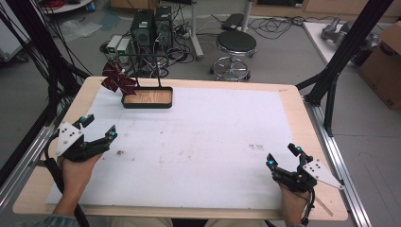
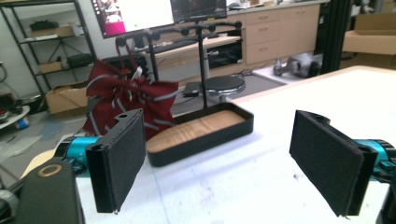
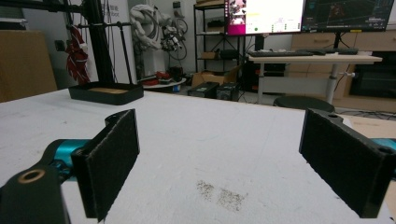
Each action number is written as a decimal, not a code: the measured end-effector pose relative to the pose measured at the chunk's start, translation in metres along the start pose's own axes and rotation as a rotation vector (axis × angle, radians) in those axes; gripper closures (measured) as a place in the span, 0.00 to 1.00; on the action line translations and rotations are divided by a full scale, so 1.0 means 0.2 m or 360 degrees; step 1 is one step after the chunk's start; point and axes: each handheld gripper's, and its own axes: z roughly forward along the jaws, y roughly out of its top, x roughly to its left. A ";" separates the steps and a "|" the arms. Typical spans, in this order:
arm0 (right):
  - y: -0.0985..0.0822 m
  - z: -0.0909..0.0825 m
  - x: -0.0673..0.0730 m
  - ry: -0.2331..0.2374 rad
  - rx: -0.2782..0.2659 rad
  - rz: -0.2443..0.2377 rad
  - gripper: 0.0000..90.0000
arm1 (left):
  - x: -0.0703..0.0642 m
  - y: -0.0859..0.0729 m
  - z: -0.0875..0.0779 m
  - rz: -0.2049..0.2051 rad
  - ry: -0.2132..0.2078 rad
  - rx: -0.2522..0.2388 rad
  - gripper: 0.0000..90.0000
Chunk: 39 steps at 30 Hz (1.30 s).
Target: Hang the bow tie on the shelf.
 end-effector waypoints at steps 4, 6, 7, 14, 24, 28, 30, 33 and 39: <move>0.00 0.01 0.01 0.0015 0.0011 0.0001 0.12 | -0.02 -0.05 -0.04 -0.0038 0.0033 -0.0011 0.20; 0.00 0.01 0.01 0.0014 0.0012 0.0001 0.12 | -0.03 -0.07 -0.05 -0.0049 0.0041 -0.0010 0.20; 0.00 0.01 0.01 0.0014 0.0011 0.0001 0.12 | -0.03 -0.08 -0.05 -0.0046 0.0044 -0.0008 0.20; 0.00 0.01 0.02 0.0014 0.0007 -0.0002 0.12 | -0.05 -0.12 -0.06 -0.0066 0.0043 0.0025 0.20; -0.01 0.02 0.02 0.0018 0.0046 -0.0010 0.12 | -0.08 -0.16 -0.03 -0.0048 0.0013 0.0094 0.20; -0.01 0.02 0.02 0.0019 0.0057 -0.0014 0.12 | -0.09 -0.17 -0.03 -0.0042 0.0010 0.0112 0.20; -0.01 0.02 0.02 0.0019 0.0055 -0.0014 0.12 | -0.08 -0.17 -0.03 -0.0043 0.0013 0.0116 0.20; -0.01 0.02 0.02 0.0016 0.0056 -0.0017 0.12 | -0.08 -0.17 -0.03 -0.0048 0.0018 0.0108 0.20; -0.01 0.02 0.02 0.0019 0.0051 -0.0021 0.12 | -0.08 -0.18 -0.03 -0.0053 0.0012 0.0122 0.20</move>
